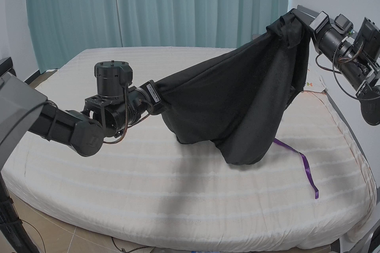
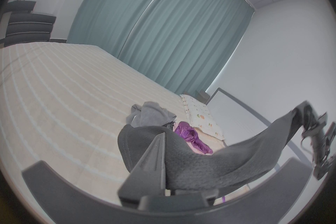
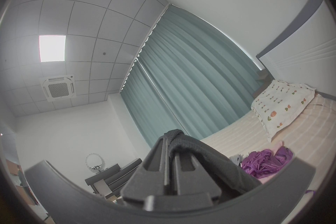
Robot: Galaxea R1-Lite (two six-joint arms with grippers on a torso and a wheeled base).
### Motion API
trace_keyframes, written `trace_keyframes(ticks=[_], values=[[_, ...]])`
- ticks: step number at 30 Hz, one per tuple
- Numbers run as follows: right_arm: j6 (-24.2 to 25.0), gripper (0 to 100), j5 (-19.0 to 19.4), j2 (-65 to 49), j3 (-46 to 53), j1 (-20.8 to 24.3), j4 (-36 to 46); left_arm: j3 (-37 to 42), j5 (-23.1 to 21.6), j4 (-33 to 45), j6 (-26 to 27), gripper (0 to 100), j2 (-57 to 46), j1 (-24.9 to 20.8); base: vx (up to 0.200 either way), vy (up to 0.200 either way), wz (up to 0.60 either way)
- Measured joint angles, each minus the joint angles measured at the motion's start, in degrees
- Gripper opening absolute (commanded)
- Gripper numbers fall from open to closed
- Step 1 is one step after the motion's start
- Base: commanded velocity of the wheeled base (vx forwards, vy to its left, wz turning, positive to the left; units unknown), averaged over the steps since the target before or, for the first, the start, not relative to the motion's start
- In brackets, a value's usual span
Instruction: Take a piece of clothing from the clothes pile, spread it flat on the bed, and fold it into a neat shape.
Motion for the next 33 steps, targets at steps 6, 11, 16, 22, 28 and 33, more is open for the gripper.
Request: trace_keyframes(ticks=[6,11,16,22,28,33], values=[[1.1,0,-0.3,1.3,9.0,1.0,-1.6,2.7,0.0,0.8,-2.4,0,-2.7,-0.6,0.0,0.0,0.0],[5.1,0,-0.4,4.4,19.3,3.1,-4.6,9.1,0.0,-0.8,-7.0,0,-3.4,-2.5,0.0,0.0,0.0],[9.5,0,-2.0,8.6,23.7,5.7,-6.0,13.8,-0.2,-2.1,-9.3,0,-2.6,-3.8,0.0,0.0,0.0],[10.3,0,-3.0,11.7,25.4,6.9,-6.5,17.3,-0.3,-5.1,-10.6,0,-1.0,-4.3,0.0,0.0,0.0],[10.7,0,-3.0,13.0,26.6,7.9,-6.5,20.0,-0.5,-7.7,-11.7,0,0.4,-4.5,-0.133,0.0,0.0],[10.8,0,-3.0,13.5,26.9,8.3,-6.5,21.1,-0.4,-8.0,-11.8,0,1.0,-4.5,-0.08,0.0,0.0]])
